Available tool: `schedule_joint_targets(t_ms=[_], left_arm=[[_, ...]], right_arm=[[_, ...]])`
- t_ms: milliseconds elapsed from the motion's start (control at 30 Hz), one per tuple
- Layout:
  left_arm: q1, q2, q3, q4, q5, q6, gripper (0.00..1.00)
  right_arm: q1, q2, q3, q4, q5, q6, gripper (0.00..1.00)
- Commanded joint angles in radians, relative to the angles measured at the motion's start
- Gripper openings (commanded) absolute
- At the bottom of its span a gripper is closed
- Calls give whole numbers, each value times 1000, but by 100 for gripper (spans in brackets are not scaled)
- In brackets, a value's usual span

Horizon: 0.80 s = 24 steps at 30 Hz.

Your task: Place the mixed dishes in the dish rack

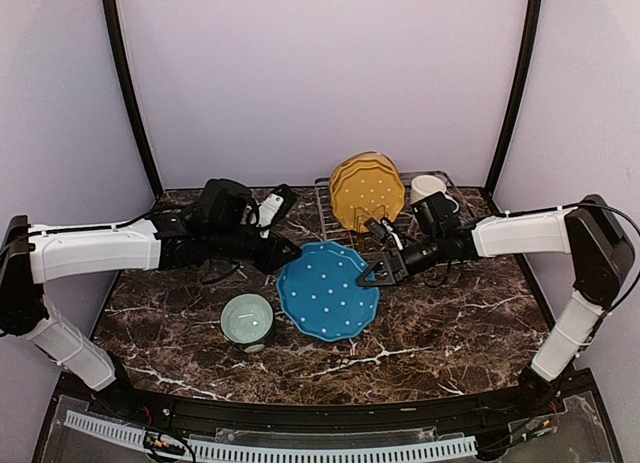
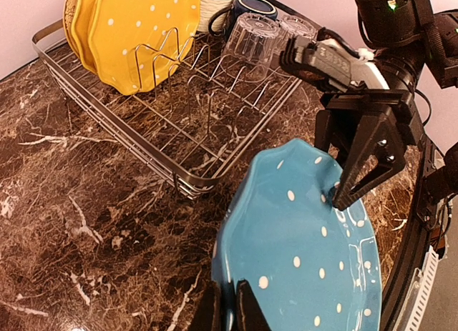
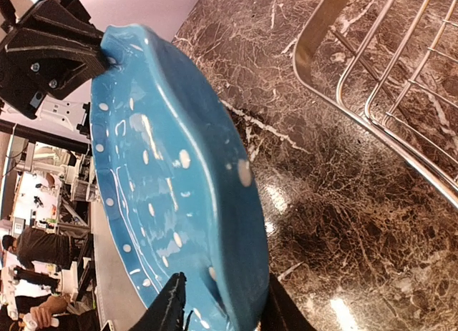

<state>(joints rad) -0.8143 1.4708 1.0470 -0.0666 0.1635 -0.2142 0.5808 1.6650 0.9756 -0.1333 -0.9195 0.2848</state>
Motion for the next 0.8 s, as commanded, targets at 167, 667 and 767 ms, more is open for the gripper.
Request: schedule_joint_targets(t_ms=[167,667,767], left_arm=[[-2,-74,-23,147,16,-28,1],[0,-113,-61,122,-39,27,19],[-1,-119,-55,116,-47,32,31]], right_arm=[[10,-5,11,104,-69,28,9],[-65,-143,97,-4,2,-124,0],[-82,-160,130,-35,18,-163,0]])
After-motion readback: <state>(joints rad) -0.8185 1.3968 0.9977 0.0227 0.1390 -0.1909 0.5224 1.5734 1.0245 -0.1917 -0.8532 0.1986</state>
